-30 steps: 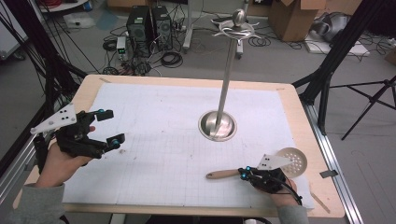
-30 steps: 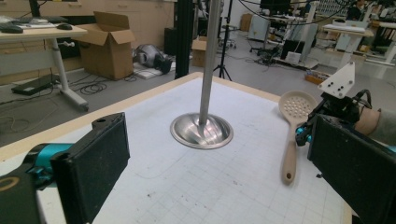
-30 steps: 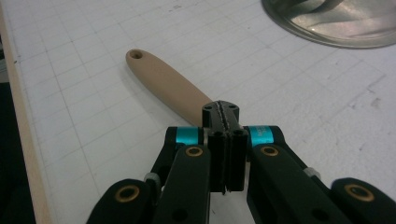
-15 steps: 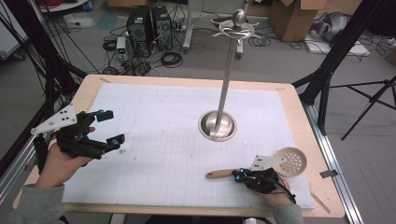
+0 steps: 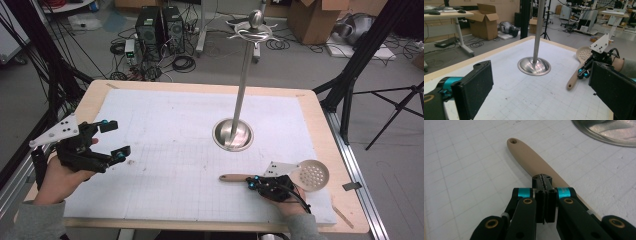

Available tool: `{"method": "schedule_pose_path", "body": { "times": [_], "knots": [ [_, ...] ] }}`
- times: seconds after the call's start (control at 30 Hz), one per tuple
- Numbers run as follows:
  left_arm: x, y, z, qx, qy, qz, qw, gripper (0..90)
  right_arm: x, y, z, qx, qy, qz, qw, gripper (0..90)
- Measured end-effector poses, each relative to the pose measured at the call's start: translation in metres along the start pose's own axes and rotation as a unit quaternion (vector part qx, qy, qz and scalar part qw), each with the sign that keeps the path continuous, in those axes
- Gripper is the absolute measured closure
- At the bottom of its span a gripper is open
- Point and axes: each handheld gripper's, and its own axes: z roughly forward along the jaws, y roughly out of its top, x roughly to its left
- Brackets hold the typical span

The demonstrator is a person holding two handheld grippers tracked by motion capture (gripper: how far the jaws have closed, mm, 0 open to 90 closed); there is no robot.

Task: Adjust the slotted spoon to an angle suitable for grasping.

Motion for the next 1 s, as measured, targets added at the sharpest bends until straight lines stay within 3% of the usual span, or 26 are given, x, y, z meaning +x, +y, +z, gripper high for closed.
{"method": "schedule_pose_path", "body": {
  "times": [1.0],
  "knots": [
    [0.0, -0.007, -0.011, 0.01, 0.014, -0.002, 0.9999, 6.0, -0.014, 0.018, 0.021, 0.0, -0.074, 0.019, 0.9971, 90.0]
  ]
}}
